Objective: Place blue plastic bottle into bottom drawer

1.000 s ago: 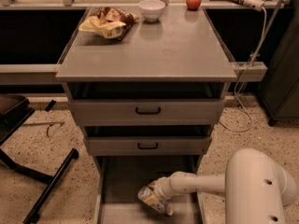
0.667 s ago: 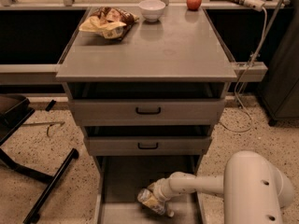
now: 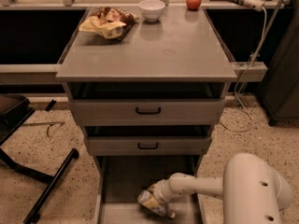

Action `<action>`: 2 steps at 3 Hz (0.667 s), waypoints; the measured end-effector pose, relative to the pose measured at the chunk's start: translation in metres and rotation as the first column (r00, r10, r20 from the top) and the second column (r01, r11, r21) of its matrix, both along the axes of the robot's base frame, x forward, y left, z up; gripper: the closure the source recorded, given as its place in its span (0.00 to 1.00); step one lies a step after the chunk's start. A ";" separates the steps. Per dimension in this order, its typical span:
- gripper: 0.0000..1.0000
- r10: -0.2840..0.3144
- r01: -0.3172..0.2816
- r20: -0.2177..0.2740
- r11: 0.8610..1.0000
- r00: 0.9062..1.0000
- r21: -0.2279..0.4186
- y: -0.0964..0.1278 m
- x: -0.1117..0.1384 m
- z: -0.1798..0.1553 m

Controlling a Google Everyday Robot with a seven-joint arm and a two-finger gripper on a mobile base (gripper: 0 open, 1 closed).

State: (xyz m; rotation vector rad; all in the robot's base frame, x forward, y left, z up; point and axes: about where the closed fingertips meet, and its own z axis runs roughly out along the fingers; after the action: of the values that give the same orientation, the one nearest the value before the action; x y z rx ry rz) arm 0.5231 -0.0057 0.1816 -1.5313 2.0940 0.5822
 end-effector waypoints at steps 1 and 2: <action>0.58 0.000 0.000 0.000 1.000 1.000 0.000 0.000 0.000 0.000; 0.35 0.000 0.000 0.000 1.000 1.000 0.000 0.000 0.000 0.000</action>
Offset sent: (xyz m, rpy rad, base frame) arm 0.0000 0.0000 0.0000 0.0000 0.0000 0.0000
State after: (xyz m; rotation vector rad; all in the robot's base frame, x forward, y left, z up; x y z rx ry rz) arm 0.5230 -0.0056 0.1815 -1.5314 2.0940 0.5824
